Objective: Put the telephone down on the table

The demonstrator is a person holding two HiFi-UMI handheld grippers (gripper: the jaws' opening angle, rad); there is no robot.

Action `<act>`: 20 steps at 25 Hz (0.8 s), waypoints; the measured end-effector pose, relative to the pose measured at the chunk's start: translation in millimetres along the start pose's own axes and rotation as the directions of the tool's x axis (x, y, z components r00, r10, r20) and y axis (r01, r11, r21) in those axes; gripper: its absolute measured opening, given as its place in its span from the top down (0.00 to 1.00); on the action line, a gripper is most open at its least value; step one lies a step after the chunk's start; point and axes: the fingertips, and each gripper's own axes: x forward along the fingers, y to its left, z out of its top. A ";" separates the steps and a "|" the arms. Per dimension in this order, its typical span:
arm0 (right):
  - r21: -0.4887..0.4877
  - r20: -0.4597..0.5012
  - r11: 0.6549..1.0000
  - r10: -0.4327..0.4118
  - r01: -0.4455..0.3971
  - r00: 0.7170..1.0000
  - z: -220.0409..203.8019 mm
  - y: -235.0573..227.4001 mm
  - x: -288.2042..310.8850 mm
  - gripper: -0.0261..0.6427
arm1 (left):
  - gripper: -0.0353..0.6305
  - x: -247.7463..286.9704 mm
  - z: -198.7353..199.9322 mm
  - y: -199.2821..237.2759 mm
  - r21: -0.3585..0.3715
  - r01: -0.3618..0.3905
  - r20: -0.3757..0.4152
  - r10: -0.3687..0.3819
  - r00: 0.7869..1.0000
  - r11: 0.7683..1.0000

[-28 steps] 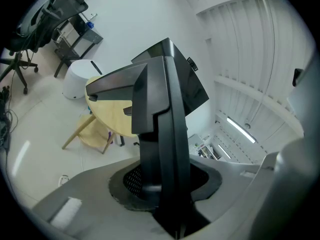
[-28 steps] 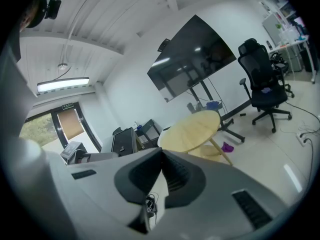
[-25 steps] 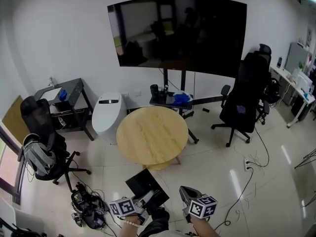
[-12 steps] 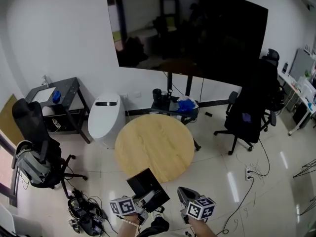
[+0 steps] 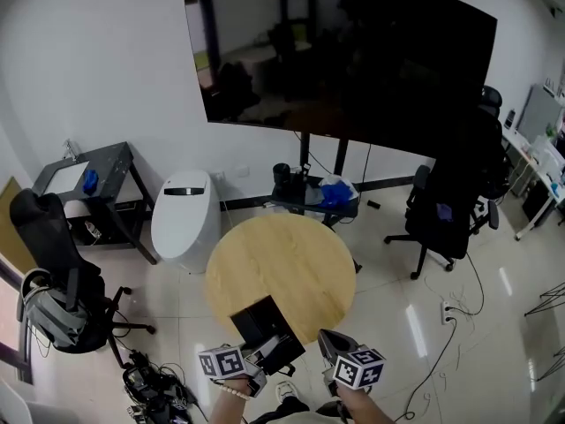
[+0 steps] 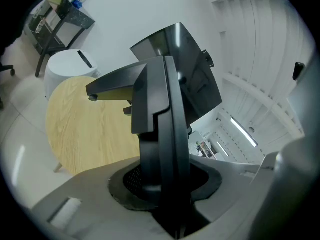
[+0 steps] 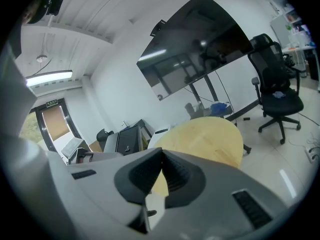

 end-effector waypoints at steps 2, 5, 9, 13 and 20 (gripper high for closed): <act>-0.008 0.004 1.000 -0.008 0.008 1.000 5.4 0.3 6.4 0.95 | 0.70 6.1 8.4 6.6 0.007 -0.001 -0.012 0.001 1.000 1.000; -0.014 0.002 1.000 -0.015 0.015 1.000 10.7 -1.3 13.1 0.95 | 0.70 15.4 17.0 16.2 0.013 -0.005 -0.033 0.005 0.999 1.000; -0.025 -0.010 0.999 -0.025 0.024 1.000 15.8 -9.9 21.7 0.95 | 0.70 31.9 23.7 27.9 0.008 -0.002 -0.070 0.002 0.998 1.000; -0.017 -0.029 1.000 -0.021 0.020 0.999 18.1 -21.0 31.3 0.95 | 0.70 51.9 30.6 42.1 0.011 -0.011 -0.102 0.012 0.995 1.000; -0.022 -0.062 1.000 0.006 -0.008 0.998 38.4 -49.7 59.2 0.95 | 0.70 103.3 38.7 70.7 0.024 -0.003 -0.192 0.007 0.981 1.000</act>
